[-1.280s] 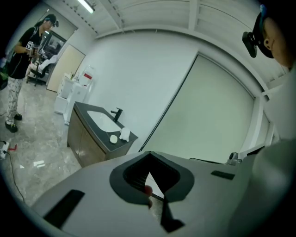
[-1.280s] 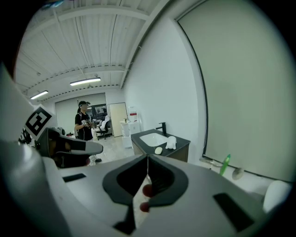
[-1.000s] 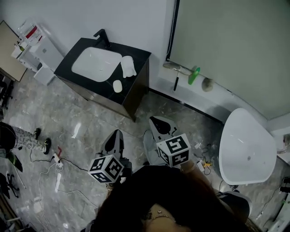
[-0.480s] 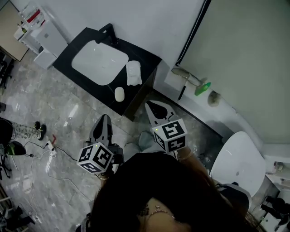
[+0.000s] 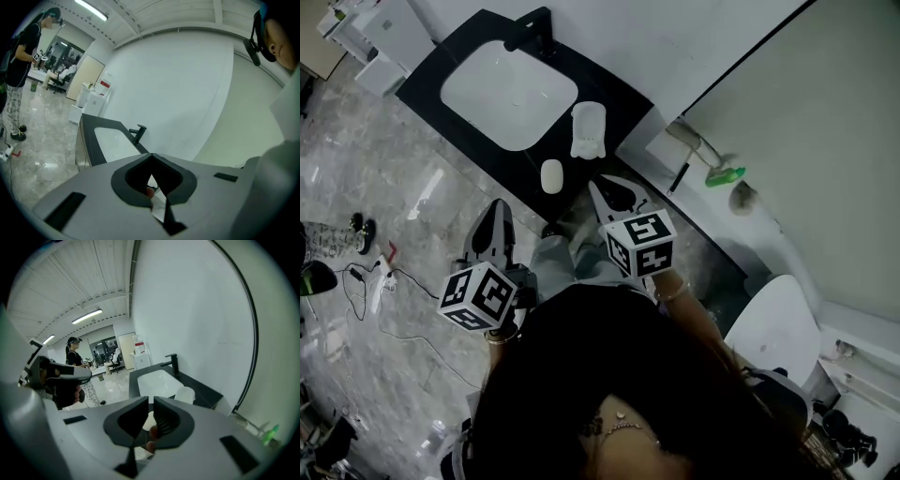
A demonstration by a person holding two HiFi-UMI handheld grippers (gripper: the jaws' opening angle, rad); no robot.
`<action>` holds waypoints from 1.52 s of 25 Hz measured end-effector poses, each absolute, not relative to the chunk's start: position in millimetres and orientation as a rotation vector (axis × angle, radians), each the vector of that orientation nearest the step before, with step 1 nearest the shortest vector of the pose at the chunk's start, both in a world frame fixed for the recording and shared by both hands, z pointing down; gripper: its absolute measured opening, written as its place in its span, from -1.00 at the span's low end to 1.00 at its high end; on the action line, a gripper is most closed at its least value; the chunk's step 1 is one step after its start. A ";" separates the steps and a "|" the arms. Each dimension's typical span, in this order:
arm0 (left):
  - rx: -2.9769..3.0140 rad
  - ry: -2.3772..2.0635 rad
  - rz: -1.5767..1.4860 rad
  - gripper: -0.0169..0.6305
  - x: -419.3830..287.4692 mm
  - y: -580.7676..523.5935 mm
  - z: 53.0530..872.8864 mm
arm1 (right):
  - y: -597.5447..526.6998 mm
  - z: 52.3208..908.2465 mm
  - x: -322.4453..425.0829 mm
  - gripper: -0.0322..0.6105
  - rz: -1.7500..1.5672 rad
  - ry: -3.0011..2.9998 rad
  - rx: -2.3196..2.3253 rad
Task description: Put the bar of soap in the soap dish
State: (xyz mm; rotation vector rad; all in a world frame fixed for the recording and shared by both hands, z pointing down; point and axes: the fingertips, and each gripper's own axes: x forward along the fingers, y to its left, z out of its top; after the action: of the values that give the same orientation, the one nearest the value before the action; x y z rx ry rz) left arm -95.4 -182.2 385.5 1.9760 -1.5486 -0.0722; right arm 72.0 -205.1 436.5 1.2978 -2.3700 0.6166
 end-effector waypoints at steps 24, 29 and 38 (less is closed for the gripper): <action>1.752 -1.554 -0.045 -0.96 -202.3 -236.2 448.8 | -284.5 652.4 -11.8 0.05 1.055 -1.804 1.240; 1.728 -1.557 -0.040 -0.96 -211.9 -243.6 464.2 | -291.5 666.0 -13.8 0.05 1.025 -1.718 1.305; 1.726 -1.537 -0.038 -0.96 -211.8 -242.8 470.4 | -290.5 670.6 -12.0 0.05 0.934 -1.666 1.304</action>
State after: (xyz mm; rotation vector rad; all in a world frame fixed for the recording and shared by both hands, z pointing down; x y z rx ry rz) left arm -211.8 -242.8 470.4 1.7256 -1.5369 -0.0382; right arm -12.0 -290.5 670.6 1.3043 -1.6664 0.9344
